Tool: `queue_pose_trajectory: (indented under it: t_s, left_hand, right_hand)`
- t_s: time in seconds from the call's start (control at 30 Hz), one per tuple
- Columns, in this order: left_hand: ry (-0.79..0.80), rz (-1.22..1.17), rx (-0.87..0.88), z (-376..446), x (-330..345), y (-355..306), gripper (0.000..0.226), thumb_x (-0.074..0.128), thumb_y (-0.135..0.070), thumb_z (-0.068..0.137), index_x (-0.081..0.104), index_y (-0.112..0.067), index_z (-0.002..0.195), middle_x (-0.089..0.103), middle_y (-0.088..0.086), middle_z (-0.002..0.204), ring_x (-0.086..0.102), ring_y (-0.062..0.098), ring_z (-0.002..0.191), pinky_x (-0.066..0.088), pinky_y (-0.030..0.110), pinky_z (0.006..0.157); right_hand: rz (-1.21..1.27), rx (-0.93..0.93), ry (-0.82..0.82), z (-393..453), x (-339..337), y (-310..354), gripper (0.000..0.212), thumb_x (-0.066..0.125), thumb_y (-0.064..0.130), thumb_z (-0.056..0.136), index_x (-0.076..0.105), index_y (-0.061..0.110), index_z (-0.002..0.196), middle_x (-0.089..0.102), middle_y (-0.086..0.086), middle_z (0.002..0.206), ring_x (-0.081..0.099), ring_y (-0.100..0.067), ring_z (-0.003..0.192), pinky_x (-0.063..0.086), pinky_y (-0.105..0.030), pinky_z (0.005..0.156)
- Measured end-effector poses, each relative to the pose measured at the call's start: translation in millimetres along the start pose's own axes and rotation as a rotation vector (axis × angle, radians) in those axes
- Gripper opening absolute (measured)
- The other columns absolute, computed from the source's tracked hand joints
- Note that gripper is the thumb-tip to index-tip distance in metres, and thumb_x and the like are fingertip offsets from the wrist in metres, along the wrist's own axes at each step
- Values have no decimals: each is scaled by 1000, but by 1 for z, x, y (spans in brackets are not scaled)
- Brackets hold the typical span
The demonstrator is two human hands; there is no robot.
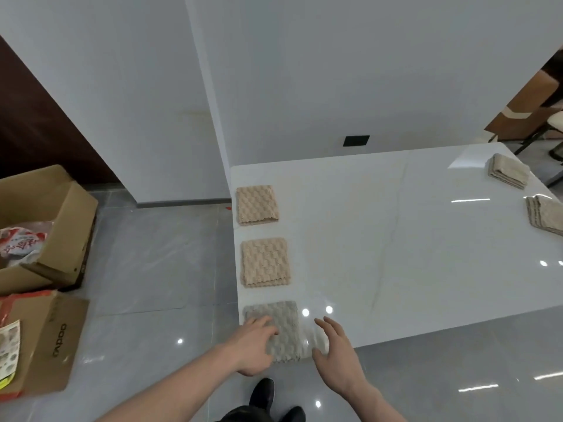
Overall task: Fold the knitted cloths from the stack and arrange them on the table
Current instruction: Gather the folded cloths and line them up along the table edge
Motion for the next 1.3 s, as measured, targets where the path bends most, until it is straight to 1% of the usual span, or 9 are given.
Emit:
queue_pose_trajectory:
  t_s: [0.13, 0.27, 0.37, 0.47, 0.77, 0.93, 1.03, 1.17, 1.3]
  left_hand:
    - [-75, 30, 33, 9, -21, -27, 65, 51, -29, 90, 37, -25, 153, 20, -1, 165, 21, 24, 150, 23, 37, 122]
    - [-151, 8, 83, 21, -39, -75, 62, 50, -32, 92, 36, -30, 153, 16, -9, 166, 19, 17, 151, 26, 36, 121]
    - [-188, -2, 119, 38, -43, -124, 59, 50, -35, 93, 38, -33, 151, 17, -11, 166, 21, 15, 150, 26, 34, 121]
    - [-229, -29, 124, 63, -42, -180, 56, 51, -35, 93, 41, -34, 149, 20, -12, 164, 24, 15, 148, 28, 34, 119]
    - [-292, -144, 120, 119, -17, -365, 57, 53, -33, 92, 43, -34, 148, 22, -13, 164, 25, 15, 148, 29, 31, 117]
    - [-276, -184, 98, 143, -7, -427, 58, 53, -34, 91, 43, -36, 147, 22, -14, 163, 25, 13, 148, 29, 28, 115]
    - [-263, -175, 65, 168, -12, -451, 57, 53, -34, 91, 43, -36, 147, 22, -14, 163, 25, 14, 148, 30, 30, 116]
    - [-244, -151, 46, 216, -23, -486, 56, 53, -33, 92, 43, -34, 148, 22, -12, 163, 26, 17, 148, 29, 30, 117]
    - [-223, -151, 58, 276, -31, -532, 57, 52, -34, 93, 42, -32, 148, 23, -11, 163, 27, 18, 147, 29, 30, 117]
  right_hand:
    - [70, -17, -35, -6, -31, -6, 60, 59, 23, 93, 42, 36, 148, 32, 22, 154, 38, -1, 139, 36, -20, 107]
    - [180, -26, -81, -12, -77, -24, 54, 59, 26, 92, 44, 44, 141, 37, 24, 149, 42, -1, 134, 41, -30, 112]
    - [249, -23, -125, -14, -120, -49, 52, 60, 28, 93, 45, 46, 139, 39, 29, 144, 44, 2, 131, 42, -27, 108]
    - [308, -18, -162, -17, -171, -83, 50, 62, 28, 93, 47, 46, 137, 42, 33, 138, 47, 5, 125, 43, -21, 98]
    - [302, -5, -193, -40, -331, -215, 49, 63, 23, 94, 50, 43, 136, 46, 25, 138, 51, 3, 121, 48, -23, 92]
    - [321, 1, -215, -29, -400, -265, 48, 64, 21, 93, 51, 43, 134, 47, 23, 138, 52, -1, 122, 49, -25, 91]
    - [347, -2, -219, -13, -434, -289, 48, 64, 20, 93, 52, 42, 133, 48, 23, 139, 52, -4, 123, 48, -31, 100]
    - [351, 15, -221, 14, -479, -324, 47, 64, 21, 93, 52, 43, 133, 48, 24, 138, 52, -2, 122, 50, -35, 103]
    - [332, 59, -233, 37, -527, -364, 47, 64, 21, 94, 52, 41, 134, 47, 23, 138, 52, -5, 122, 50, -34, 101]
Point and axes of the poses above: each hand's wrist, its own z-axis towards the middle knuckle, its own x-axis out of the palm, y = z × x, the point moved 5 cm from there along z, towards the middle knuckle
